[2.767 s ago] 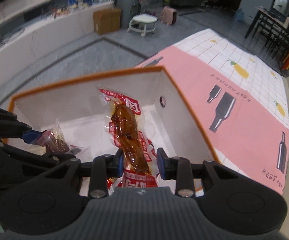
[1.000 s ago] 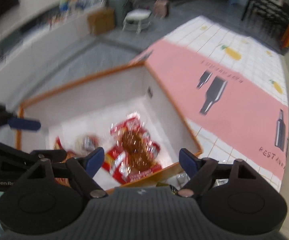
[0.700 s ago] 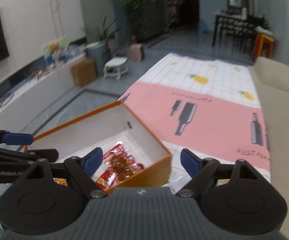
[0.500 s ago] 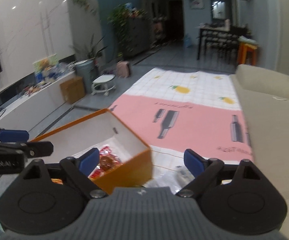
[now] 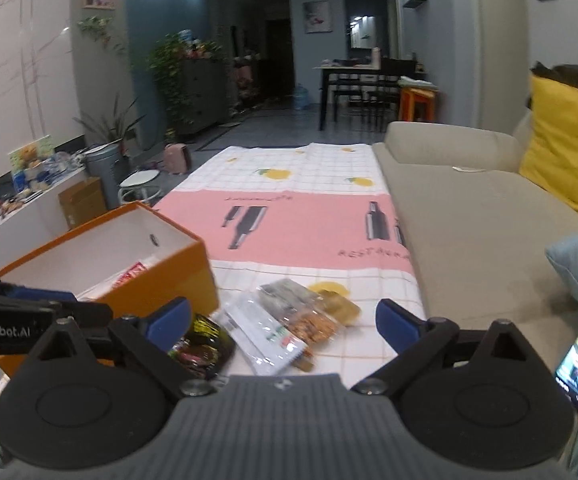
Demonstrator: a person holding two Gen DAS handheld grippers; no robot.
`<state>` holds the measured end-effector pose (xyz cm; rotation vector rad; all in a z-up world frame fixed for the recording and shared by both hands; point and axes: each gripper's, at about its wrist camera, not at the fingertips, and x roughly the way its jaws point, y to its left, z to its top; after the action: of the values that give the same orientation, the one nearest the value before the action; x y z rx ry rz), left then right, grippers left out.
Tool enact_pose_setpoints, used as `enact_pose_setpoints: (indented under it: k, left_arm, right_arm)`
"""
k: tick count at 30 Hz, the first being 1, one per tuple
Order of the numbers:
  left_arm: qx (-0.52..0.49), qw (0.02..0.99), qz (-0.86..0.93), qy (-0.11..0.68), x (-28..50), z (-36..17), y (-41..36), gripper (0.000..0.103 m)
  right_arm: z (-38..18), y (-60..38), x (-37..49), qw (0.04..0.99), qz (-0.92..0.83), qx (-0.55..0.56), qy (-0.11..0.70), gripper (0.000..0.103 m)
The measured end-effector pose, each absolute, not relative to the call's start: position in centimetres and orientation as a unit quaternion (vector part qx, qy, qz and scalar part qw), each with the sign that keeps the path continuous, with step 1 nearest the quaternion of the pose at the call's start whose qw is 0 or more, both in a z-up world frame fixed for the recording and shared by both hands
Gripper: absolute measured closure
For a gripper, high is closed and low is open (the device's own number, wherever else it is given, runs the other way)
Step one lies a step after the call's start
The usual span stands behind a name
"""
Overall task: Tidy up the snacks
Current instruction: 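Move both open tools back from the box toward the remaining snacks, then grasp the clear jerky pack with the left tool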
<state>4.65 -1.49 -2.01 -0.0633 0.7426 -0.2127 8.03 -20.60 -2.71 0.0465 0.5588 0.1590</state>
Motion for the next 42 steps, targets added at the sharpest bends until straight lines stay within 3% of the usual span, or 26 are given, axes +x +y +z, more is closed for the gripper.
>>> enact_pose_setpoints:
  k: [12, 17, 28, 42]
  left_arm:
    - [-0.023, 0.915, -0.087, 0.394, 5.6, -7.2, -2.8, 0.057]
    - [-0.033, 0.907, -0.086, 0.412, 6.6, -8.9, -2.6, 0.048]
    - [-0.066, 0.883, -0.089, 0.456, 8.3, -11.3, -1.5, 0.037]
    - [-0.116, 0.857, -0.120, 0.487, 10.0, -13.0, -2.3, 0.031]
  right_arm:
    - [-8.4, -21.7, 9.3, 0.928, 0.065, 0.021, 0.366, 0.011]
    - [-10.1, -21.7, 10.2, 0.920, 0.078, 0.024, 0.383, 0.014]
    - [-12.8, -20.3, 12.3, 0.903, 0.113, 0.013, 0.414, 0.038]
    - [-14.2, -20.4, 12.8, 0.894, 0.110, 0.009, 0.435, 0.039]
